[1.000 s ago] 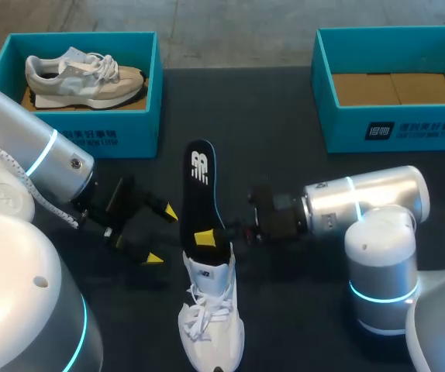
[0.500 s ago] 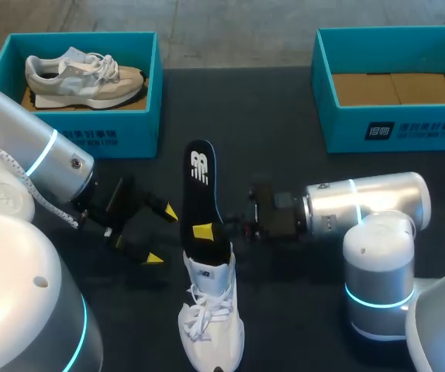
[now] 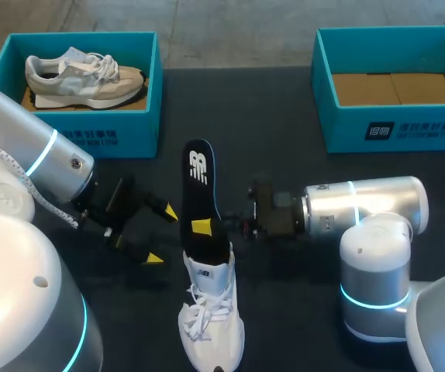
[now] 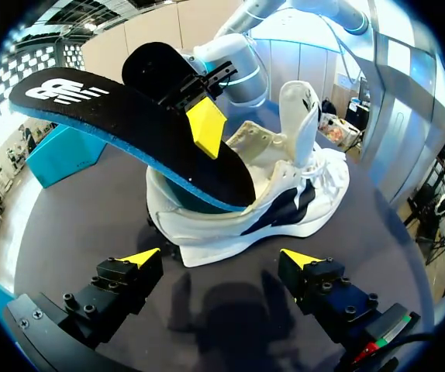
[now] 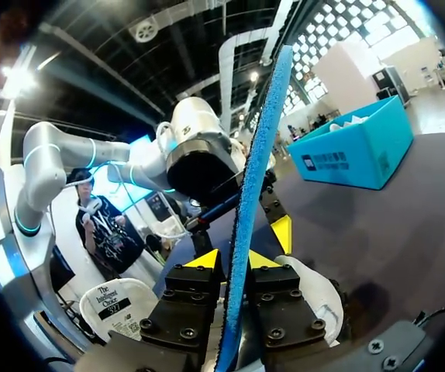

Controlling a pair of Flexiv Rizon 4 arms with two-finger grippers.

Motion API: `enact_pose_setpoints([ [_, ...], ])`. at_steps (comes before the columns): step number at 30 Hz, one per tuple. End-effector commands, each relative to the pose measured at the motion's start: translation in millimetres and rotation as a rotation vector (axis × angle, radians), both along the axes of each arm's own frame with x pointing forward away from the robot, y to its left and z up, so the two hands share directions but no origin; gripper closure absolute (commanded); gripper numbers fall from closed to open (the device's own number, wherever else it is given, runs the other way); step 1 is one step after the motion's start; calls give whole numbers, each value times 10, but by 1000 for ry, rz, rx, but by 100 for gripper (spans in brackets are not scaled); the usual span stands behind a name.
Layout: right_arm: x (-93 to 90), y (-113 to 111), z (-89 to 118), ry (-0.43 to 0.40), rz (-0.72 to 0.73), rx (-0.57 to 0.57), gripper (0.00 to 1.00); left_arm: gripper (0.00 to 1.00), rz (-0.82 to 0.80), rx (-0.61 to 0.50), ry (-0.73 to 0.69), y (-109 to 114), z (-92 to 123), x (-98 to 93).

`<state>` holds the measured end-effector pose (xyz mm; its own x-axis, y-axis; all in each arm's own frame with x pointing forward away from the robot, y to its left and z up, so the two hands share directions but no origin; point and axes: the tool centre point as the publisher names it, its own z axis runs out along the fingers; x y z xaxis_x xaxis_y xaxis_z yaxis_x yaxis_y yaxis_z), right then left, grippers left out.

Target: Take the shoe out of the shoebox, open the shoe tongue, remove and reinsert the insole, then place the shoe into the shoebox

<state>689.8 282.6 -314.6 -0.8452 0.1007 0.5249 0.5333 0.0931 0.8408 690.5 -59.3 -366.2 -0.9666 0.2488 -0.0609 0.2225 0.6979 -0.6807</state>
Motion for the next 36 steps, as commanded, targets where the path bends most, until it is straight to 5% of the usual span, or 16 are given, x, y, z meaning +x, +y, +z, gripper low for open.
enact_pose_setpoints([
  [1,-2,21,18,3,-11,-3,81,0,1,3,-2,-4,3,-10],
  [6,-1,22,23,4,-17,1,85,0,1,3,-2,-4,3,-10],
  [7,0,27,22,6,-15,1,100,0,1,3,-2,-4,3,-10],
  [32,-3,34,4,27,12,-2,100,0,1,3,-2,-4,3,-10],
  [36,-40,-9,-106,81,33,-16,100,0,1,3,-2,-4,3,-10],
])
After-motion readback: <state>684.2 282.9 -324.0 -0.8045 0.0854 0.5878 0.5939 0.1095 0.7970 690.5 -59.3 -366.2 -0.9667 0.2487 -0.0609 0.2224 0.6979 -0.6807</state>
